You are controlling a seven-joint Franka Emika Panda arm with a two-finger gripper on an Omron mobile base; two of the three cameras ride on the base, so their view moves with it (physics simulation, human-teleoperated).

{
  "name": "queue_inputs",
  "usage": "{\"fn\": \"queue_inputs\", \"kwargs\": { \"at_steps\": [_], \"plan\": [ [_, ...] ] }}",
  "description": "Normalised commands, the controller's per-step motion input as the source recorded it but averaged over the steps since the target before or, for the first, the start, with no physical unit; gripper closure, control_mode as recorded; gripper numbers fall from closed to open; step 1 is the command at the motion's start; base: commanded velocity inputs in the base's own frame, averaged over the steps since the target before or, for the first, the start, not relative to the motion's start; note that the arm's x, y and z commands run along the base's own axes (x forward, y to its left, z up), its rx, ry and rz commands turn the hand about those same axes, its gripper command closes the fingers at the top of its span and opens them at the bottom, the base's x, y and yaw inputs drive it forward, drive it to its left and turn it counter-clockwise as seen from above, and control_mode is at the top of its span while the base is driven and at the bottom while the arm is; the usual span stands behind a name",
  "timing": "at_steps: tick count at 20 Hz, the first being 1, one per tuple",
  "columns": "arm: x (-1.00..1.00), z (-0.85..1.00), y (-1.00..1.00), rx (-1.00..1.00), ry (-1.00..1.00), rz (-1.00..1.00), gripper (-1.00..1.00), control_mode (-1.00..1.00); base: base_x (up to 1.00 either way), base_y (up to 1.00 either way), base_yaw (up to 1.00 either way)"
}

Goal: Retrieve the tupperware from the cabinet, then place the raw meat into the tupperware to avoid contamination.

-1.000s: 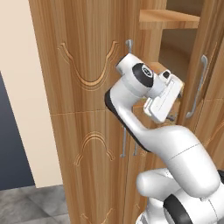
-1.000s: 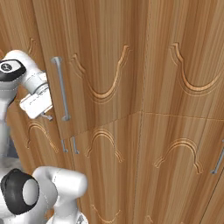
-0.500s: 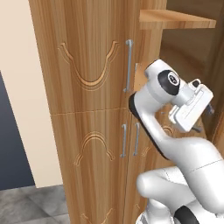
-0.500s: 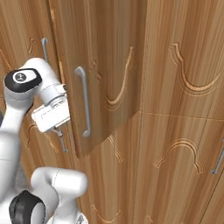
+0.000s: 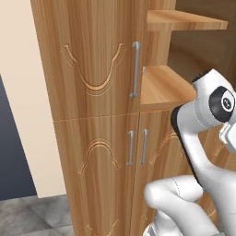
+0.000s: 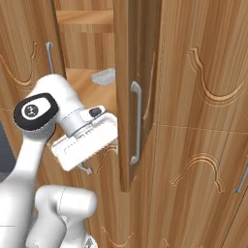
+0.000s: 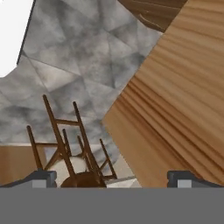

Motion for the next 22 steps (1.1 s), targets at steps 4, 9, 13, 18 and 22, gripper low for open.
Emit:
{"fn": "queue_inputs", "kwargs": {
  "at_steps": [4,9,13,18,22],
  "plan": [
    [-0.10,-0.01,-0.56,0.00,-0.10,0.00,-1.00,-1.00,0.00,0.00,0.00],
    [-0.07,0.00,0.01,-0.01,-0.04,0.00,-1.00,-1.00,0.00,0.00,0.00],
    [-0.23,0.05,0.74,-0.10,-0.12,-0.07,-1.00,-1.00,0.00,0.00,0.00],
    [0.02,0.05,0.76,0.01,-0.22,-0.15,-1.00,-1.00,0.00,0.00,0.00],
    [0.00,-0.03,0.07,0.38,-0.43,-0.14,-1.00,-1.00,0.00,0.00,0.00]
  ]
}}
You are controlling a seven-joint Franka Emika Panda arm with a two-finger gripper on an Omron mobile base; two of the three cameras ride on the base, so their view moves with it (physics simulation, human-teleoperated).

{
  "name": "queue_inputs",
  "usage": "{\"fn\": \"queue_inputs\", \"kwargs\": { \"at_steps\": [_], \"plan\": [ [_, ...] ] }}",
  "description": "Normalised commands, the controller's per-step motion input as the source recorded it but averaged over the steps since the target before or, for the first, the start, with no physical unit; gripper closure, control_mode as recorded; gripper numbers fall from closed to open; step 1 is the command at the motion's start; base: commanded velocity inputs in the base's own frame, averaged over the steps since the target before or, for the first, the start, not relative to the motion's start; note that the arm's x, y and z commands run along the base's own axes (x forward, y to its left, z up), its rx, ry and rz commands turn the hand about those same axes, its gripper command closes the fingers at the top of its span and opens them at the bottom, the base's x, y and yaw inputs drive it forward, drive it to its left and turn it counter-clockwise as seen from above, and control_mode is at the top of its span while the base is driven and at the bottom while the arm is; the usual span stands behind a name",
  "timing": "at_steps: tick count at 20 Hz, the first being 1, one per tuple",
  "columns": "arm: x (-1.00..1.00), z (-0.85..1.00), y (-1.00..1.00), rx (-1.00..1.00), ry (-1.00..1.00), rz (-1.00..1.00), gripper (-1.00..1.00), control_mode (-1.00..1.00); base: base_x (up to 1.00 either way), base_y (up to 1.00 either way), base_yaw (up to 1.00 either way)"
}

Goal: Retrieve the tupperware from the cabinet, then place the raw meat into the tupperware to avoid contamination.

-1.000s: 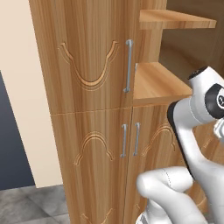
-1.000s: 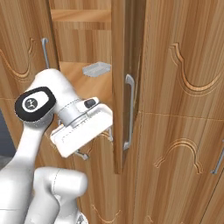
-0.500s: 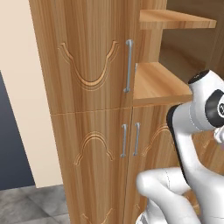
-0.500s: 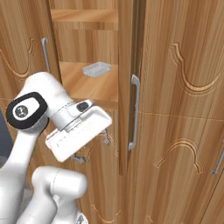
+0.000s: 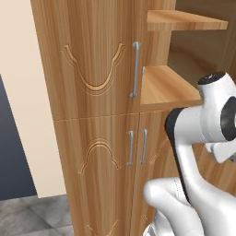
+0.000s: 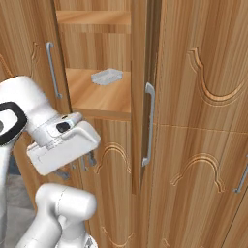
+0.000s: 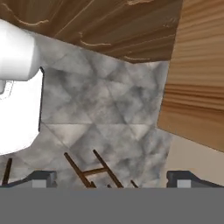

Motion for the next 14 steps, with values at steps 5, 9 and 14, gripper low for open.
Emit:
{"fn": "queue_inputs", "kwargs": {
  "at_steps": [5,9,14],
  "plan": [
    [0.07,0.00,0.22,0.36,-0.46,-0.15,-1.00,-1.00,0.00,0.00,0.00],
    [0.24,0.02,0.38,0.27,-0.38,-0.07,-1.00,-1.00,0.00,0.00,0.00],
    [0.10,0.22,0.53,0.07,-0.33,0.00,-1.00,-1.00,0.00,0.00,0.00]
  ]
}}
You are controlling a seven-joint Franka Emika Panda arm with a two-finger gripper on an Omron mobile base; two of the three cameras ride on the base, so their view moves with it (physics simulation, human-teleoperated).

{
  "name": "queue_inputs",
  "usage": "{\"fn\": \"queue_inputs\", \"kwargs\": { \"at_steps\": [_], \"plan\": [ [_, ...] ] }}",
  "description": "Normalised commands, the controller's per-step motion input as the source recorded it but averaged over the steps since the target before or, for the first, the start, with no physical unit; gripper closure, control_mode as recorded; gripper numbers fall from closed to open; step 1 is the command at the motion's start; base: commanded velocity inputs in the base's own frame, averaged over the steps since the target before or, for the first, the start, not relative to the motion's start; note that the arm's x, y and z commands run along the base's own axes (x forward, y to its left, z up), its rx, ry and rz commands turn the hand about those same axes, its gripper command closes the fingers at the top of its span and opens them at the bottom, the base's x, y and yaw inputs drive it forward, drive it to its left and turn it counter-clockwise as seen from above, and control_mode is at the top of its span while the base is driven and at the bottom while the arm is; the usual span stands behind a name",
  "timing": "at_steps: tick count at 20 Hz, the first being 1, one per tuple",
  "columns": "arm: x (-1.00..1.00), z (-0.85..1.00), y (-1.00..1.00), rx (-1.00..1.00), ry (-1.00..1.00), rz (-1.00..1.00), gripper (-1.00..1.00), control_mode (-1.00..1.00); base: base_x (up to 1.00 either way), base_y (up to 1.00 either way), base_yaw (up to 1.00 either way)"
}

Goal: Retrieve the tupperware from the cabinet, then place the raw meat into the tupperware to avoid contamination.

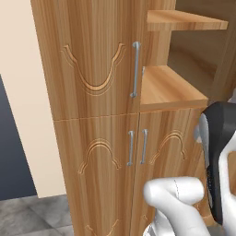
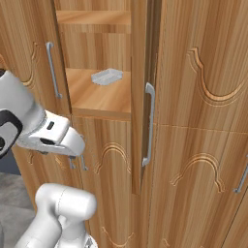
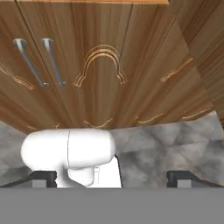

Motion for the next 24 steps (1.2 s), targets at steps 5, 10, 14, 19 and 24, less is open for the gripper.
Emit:
{"fn": "queue_inputs", "kwargs": {
  "at_steps": [5,10,14,19,24],
  "plan": [
    [0.28,0.34,0.68,0.01,-0.32,0.00,-1.00,-1.00,0.00,0.00,0.00],
    [0.55,0.51,0.68,0.00,-0.28,0.01,-1.00,-1.00,0.00,0.00,0.00],
    [0.57,0.48,0.40,0.00,-0.19,0.05,-1.00,-1.00,0.00,0.00,0.00],
    [0.92,0.06,0.10,0.00,-0.05,0.11,-1.00,-1.00,0.00,0.00,0.00],
    [0.88,0.10,0.21,0.01,-0.04,0.05,-1.00,-1.00,0.00,0.00,0.00]
  ]
}}
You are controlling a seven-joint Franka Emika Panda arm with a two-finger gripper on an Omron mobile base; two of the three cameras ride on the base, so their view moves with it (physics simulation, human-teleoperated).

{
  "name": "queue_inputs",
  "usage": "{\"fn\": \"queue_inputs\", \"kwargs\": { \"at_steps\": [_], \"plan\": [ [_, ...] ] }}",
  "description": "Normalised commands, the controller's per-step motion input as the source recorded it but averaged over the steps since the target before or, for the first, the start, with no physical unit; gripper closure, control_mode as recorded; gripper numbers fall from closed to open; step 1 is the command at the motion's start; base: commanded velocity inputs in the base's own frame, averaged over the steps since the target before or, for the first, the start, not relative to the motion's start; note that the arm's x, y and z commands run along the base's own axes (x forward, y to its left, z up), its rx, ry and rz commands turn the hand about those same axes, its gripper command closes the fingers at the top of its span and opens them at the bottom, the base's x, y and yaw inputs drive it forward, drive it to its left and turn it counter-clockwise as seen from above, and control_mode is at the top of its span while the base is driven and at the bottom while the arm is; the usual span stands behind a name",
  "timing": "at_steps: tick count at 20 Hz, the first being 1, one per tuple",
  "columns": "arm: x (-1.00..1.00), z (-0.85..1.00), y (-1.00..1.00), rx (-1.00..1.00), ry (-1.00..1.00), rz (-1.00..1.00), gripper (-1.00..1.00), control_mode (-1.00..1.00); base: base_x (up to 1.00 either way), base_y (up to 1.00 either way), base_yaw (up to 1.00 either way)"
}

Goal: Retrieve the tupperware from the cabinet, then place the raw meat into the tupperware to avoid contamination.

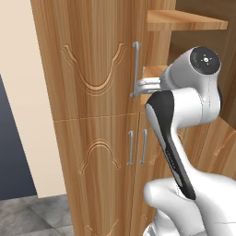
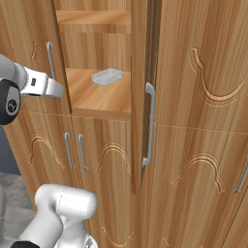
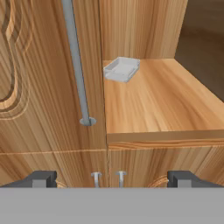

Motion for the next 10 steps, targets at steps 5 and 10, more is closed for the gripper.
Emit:
{"fn": "queue_inputs", "kwargs": {
  "at_steps": [5,10],
  "plan": [
    [0.70,0.00,0.34,-0.01,0.00,0.00,-1.00,-1.00,0.00,0.00,0.00],
    [0.62,0.00,0.19,0.00,0.00,0.00,-1.00,-1.00,0.00,0.00,0.00]
  ]
}}
